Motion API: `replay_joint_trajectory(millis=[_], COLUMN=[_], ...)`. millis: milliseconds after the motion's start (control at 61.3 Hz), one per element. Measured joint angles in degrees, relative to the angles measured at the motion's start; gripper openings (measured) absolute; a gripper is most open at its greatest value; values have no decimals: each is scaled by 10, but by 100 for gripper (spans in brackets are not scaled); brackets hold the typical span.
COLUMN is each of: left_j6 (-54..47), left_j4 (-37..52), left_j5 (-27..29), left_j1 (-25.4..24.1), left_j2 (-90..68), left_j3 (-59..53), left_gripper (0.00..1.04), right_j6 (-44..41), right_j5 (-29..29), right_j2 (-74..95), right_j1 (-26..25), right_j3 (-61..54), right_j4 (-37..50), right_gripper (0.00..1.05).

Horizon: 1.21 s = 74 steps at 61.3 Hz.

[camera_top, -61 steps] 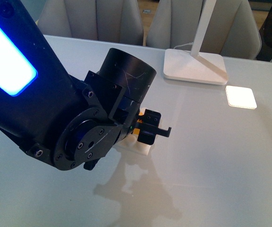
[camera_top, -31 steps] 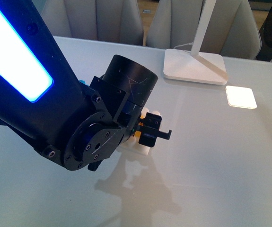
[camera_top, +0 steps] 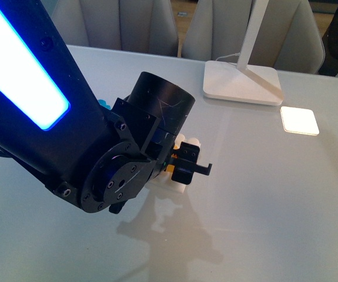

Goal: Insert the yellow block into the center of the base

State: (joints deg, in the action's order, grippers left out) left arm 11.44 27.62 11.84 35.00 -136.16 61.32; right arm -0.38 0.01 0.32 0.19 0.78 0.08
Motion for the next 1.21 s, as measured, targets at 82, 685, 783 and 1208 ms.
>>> replay_joint_trajectory(millis=[82, 685, 783, 1208], left_j6=[0, -16, -19, -40], left_j4=[0, 1, 1, 9], left_j5=[0, -7, -9, -27], left_j1=[0, 2, 2, -8], left_j2=[-1, -15, -17, -20], left_j3=[3, 23, 27, 30], left_gripper=[62, 61, 61, 61], right_j6=[0, 0, 0, 0], right_j5=[0, 0, 0, 0], right_j2=[0, 0, 0, 0], right_j1=[0, 0, 0, 0], right_j3=[0, 0, 0, 0], right_j4=[0, 0, 0, 0], right_gripper=[96, 96, 96, 96])
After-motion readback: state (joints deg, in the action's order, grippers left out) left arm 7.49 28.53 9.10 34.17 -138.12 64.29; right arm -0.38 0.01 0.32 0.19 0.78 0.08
